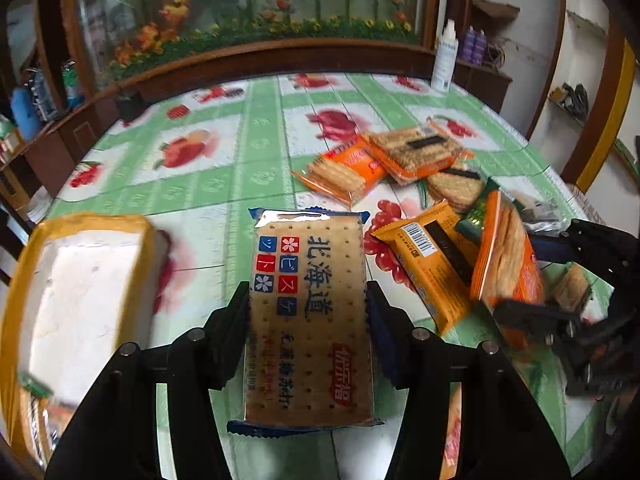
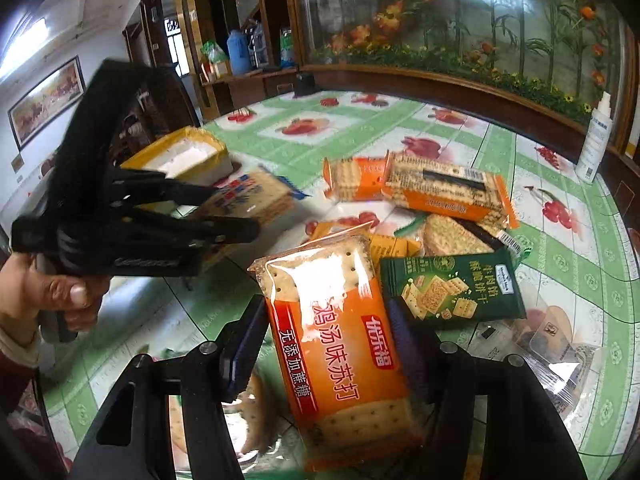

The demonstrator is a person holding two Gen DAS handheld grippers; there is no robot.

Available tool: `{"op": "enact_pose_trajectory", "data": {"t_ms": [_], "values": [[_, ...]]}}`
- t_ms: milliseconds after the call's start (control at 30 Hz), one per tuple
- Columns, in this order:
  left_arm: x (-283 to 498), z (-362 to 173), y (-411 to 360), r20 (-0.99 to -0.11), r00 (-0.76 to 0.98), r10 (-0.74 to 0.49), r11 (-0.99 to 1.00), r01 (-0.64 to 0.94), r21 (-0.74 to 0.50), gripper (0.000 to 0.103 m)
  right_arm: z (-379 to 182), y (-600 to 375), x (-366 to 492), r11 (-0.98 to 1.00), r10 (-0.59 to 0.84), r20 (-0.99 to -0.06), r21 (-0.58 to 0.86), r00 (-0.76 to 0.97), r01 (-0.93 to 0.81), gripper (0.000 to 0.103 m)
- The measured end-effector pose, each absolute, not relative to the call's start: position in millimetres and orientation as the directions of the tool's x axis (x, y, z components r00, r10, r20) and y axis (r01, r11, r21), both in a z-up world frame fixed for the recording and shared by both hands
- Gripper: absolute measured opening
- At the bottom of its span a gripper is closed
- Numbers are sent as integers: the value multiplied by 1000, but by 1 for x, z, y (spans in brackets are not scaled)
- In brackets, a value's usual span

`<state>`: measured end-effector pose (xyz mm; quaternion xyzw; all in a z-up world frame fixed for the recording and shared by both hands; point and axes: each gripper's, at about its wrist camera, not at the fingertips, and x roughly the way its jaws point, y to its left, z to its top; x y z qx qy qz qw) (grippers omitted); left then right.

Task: Organize snacks
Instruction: 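Grasp a blue-printed cracker pack with the left gripper while the right grasps an orange cracker pack, then carry both packs over the white tray and release them inside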

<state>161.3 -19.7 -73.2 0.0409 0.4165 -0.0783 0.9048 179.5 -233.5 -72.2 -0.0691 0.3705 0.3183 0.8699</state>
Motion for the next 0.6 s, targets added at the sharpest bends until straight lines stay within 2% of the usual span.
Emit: {"op": "enact_pose_trajectory", "data": {"t_ms": [333,600], "values": [[107,-30,5,-682,729,-66,994,111,22,53,-35,-256,157,764,631,-530,297,567,-572,59],[77,-9,22,-631,775,13,998,33,61,54,-10,-257,140,692,721,-421,415,550,-590,59]]}}
